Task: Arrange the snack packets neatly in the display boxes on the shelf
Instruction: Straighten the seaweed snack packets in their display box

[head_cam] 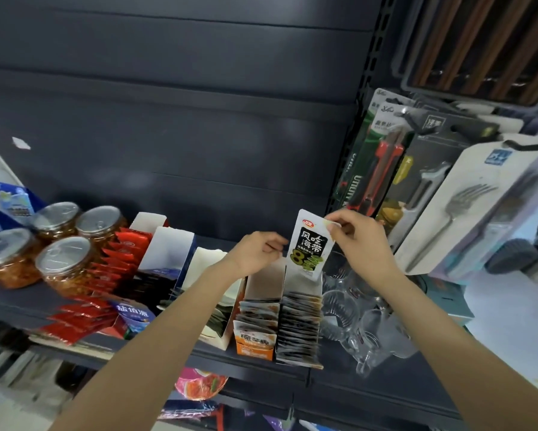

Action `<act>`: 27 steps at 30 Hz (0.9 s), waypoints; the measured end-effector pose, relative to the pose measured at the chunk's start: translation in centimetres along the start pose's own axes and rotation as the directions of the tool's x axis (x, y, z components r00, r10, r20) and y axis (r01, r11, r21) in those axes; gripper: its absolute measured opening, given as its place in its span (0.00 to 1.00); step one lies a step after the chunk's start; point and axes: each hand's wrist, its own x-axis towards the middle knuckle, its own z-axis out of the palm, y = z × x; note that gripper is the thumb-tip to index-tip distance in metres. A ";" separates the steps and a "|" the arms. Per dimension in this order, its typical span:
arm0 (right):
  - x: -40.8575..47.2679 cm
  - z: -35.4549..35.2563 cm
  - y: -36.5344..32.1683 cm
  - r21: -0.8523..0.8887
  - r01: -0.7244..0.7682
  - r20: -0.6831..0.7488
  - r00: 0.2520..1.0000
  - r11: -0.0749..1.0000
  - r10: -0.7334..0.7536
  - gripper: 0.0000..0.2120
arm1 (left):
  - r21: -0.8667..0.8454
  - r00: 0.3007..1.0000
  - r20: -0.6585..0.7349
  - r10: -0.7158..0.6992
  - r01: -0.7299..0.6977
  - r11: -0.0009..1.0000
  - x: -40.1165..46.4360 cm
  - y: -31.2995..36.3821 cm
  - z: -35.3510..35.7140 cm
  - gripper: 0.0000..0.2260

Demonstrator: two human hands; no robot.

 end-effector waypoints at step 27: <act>-0.8 0.2 -1.0 0.736 -0.309 0.141 0.940 0.603 0.310 0.10 | -0.558 0.879 -0.445 -0.168 -0.126 0.820 -6.7 2.0 -4.5 0.10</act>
